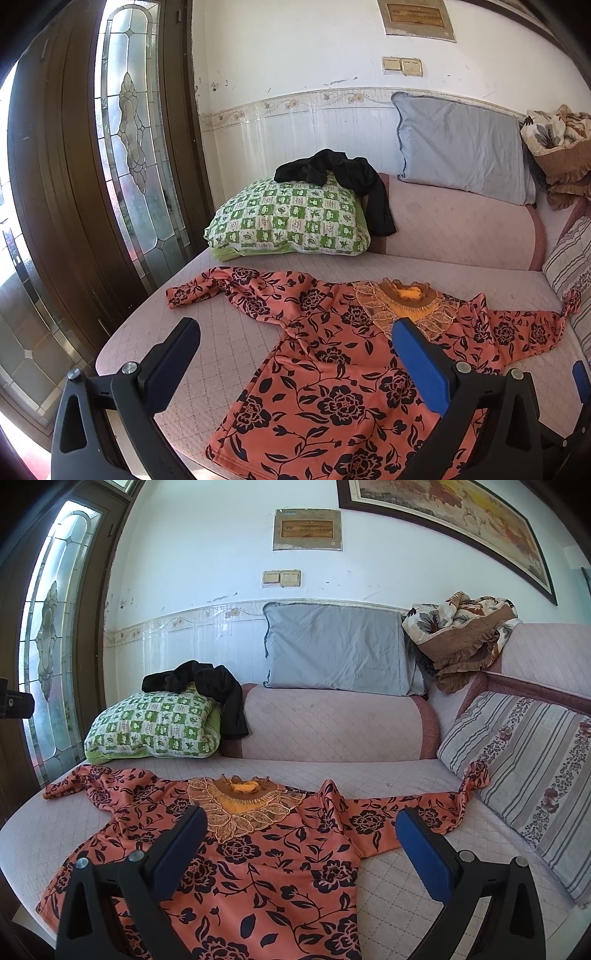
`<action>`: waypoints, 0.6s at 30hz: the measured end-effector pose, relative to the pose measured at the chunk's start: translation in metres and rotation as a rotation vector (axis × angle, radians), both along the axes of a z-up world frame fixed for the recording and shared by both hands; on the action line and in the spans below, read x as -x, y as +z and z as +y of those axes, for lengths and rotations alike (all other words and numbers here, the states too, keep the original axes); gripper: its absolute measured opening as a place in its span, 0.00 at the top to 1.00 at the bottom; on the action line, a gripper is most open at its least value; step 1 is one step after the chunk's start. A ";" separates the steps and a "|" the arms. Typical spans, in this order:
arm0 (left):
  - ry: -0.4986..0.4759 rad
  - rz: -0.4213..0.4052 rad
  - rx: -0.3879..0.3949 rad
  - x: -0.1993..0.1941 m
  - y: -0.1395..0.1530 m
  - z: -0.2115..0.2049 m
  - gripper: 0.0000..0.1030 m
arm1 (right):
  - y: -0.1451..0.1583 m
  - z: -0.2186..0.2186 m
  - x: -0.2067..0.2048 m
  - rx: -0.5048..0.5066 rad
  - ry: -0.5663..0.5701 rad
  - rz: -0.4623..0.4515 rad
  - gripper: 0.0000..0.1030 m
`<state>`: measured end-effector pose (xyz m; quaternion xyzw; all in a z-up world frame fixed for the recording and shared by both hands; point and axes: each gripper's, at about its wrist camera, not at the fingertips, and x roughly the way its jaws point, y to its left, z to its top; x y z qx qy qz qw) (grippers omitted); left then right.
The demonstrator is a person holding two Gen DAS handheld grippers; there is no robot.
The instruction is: Fold small clothes
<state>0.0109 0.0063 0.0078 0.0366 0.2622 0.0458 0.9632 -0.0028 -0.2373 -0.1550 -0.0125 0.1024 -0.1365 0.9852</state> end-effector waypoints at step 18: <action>-0.010 0.025 0.002 -0.022 -0.009 0.000 0.00 | -0.002 -0.003 -0.007 -0.022 0.000 -0.001 0.00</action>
